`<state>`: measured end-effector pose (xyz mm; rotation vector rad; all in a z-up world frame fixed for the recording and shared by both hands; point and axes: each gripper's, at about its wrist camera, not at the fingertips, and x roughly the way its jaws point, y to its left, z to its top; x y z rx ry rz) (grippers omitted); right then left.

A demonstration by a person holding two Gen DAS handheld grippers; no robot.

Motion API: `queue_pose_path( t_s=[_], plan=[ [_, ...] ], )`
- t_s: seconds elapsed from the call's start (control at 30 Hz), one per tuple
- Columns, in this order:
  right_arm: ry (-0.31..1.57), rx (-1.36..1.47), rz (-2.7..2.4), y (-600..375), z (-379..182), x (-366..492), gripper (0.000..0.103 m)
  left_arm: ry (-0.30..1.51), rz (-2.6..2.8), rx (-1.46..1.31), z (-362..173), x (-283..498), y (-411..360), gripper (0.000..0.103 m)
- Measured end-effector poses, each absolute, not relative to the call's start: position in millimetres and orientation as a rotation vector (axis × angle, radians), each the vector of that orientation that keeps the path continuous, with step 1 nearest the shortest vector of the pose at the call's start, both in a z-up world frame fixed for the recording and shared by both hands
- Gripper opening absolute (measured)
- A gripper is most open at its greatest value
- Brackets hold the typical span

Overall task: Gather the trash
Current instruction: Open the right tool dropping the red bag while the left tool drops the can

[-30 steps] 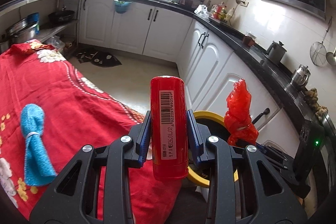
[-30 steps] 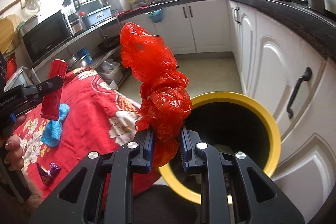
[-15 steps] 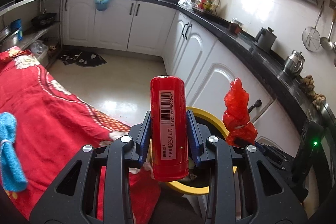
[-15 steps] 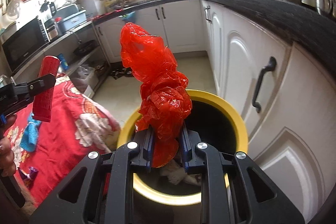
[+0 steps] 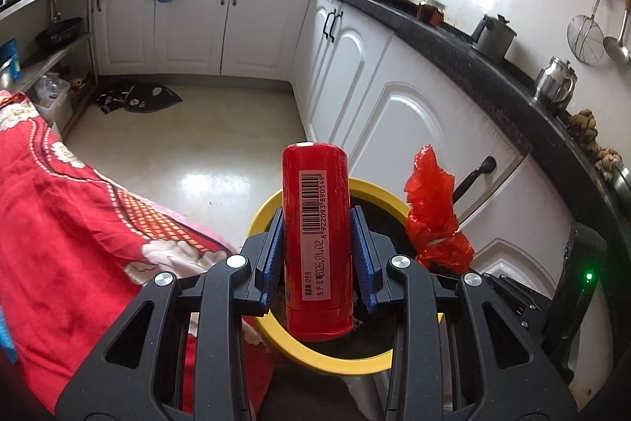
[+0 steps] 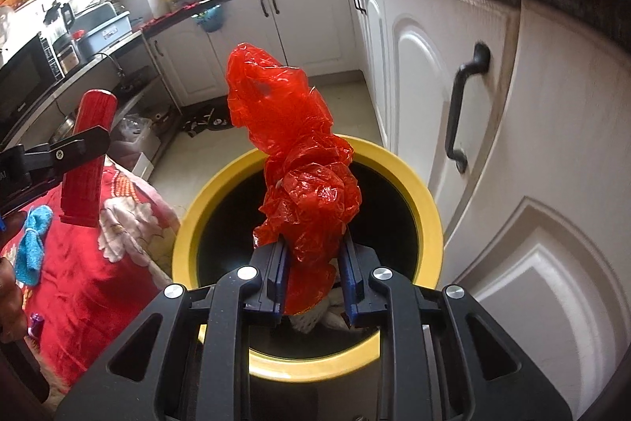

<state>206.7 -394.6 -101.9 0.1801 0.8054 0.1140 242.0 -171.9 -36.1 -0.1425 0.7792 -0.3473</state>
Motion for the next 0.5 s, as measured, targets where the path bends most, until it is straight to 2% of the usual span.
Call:
queue_pose_path(
  t_s=[0.37, 0.5],
  plan=[
    [0.844, 0.197, 0.103, -395.6, -117.2, 212.6, 0.024, 0.832, -0.357, -0.132, -54.9, 254.4, -186.1, 0.026],
    [0.846, 0.204, 0.096, -397.3, -117.8, 213.2, 0.030, 0.850, -0.355, -0.138, -59.7, 259.0, -188.0, 0.026]
  ],
)
